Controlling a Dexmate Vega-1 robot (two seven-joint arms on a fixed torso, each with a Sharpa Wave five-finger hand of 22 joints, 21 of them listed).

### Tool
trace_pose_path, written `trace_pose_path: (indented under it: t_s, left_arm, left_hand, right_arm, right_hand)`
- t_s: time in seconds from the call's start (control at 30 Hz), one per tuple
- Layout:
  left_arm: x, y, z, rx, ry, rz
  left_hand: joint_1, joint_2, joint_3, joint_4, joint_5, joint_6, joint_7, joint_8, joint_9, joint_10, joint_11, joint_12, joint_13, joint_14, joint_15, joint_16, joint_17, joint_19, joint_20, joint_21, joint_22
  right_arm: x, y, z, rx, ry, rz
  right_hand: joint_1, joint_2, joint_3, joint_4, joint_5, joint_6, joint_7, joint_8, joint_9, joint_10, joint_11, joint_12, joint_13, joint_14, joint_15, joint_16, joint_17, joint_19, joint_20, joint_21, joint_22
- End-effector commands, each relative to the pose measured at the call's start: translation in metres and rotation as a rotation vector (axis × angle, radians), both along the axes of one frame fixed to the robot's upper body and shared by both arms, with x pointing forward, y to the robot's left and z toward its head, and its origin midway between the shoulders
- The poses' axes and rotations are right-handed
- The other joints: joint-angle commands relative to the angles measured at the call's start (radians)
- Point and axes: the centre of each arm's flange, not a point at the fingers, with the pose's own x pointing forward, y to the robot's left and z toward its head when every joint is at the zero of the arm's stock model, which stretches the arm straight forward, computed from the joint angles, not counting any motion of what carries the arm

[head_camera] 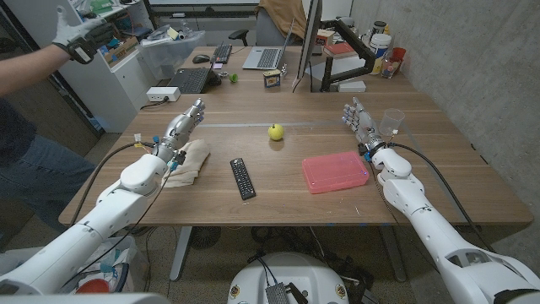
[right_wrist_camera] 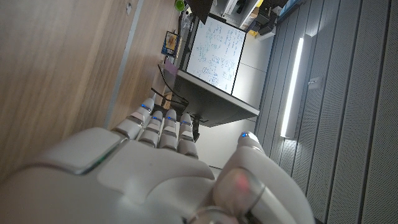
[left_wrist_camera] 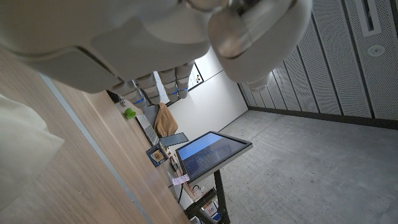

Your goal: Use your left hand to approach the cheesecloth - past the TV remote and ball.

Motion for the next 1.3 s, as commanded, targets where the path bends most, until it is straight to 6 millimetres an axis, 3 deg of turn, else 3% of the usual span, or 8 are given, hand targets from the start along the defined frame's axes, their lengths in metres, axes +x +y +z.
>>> trace_pose_path:
  t_s: [0.03,0.5,1.3]
  left_arm:
    - [-0.01,0.011,0.002,0.02,-0.004,0.039]
    - [-0.025,0.022,0.002,0.047,-0.009,0.076]
    - [-0.05,0.024,0.004,0.122,-0.066,0.148]
  left_hand:
    - [0.012,0.002,-0.001,-0.005,0.001,0.0,-0.004,0.0,0.003,0.005,0.0,0.005,0.002,0.002,-0.003,0.009,0.004,-0.003,0.008,0.007,0.002]
    - [0.021,0.005,-0.001,-0.008,0.0,0.0,-0.008,0.0,0.003,0.005,-0.004,0.005,0.002,0.001,-0.005,0.008,0.004,-0.004,0.016,0.007,0.002]
    - [0.035,0.01,-0.002,-0.013,-0.001,0.004,-0.015,0.001,0.003,0.008,-0.01,0.005,0.002,0.003,-0.011,0.007,0.004,-0.003,0.023,0.008,0.002]
  right_arm:
    - [0.007,0.001,-0.002,0.013,0.006,0.001]
    - [0.008,-0.002,-0.002,0.015,0.009,-0.007]
    - [0.002,-0.003,0.008,-0.004,-0.007,-0.006]
  right_hand:
    - [0.009,0.006,0.001,-0.002,0.006,0.01,-0.002,-0.004,0.005,0.009,0.003,-0.004,0.006,0.011,0.001,0.002,0.004,0.006,-0.001,-0.002,0.005]
    - [0.009,0.007,0.0,-0.003,0.006,0.013,-0.002,-0.003,0.005,0.01,0.002,-0.006,0.006,0.012,0.002,0.002,0.004,0.006,0.0,-0.003,0.005]
    - [0.009,0.009,-0.002,-0.005,0.006,0.013,-0.003,-0.004,0.006,0.011,0.002,-0.008,0.006,0.012,0.001,0.002,0.004,0.007,0.0,-0.005,0.005]
